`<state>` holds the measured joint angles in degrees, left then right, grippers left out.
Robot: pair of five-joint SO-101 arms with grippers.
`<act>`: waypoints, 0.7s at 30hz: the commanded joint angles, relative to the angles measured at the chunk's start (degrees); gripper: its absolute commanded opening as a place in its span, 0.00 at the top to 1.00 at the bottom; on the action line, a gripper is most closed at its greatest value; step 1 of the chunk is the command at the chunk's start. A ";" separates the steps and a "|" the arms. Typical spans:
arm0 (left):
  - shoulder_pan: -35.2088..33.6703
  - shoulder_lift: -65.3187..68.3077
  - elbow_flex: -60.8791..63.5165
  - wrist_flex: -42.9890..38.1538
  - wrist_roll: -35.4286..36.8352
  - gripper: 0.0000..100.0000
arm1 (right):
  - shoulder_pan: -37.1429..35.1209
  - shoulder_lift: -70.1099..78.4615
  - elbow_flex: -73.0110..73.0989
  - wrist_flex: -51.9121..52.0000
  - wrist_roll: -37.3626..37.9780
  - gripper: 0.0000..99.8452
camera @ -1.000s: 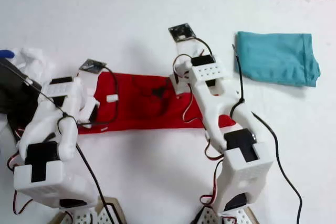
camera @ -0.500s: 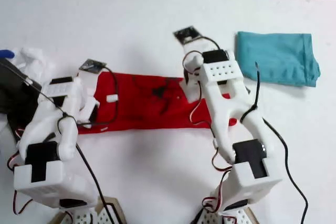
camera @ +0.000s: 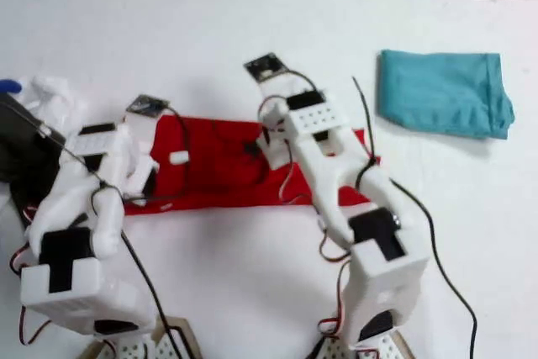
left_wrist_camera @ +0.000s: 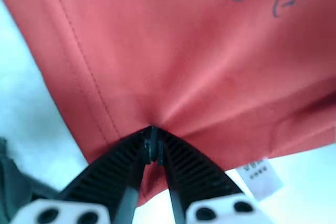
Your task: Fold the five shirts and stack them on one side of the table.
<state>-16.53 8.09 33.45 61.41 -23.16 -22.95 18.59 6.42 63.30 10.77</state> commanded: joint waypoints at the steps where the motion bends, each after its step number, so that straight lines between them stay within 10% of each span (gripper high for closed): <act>1: -0.44 0.62 0.13 -2.55 0.44 0.97 | 0.04 0.75 -1.41 -4.44 -0.70 0.98; 21: -0.44 0.62 0.13 -2.55 0.44 0.97 | 8.75 -17.01 7.56 11.74 6.51 0.98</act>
<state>-16.53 8.09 33.45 61.41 -23.08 -15.65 5.14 9.76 75.43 14.02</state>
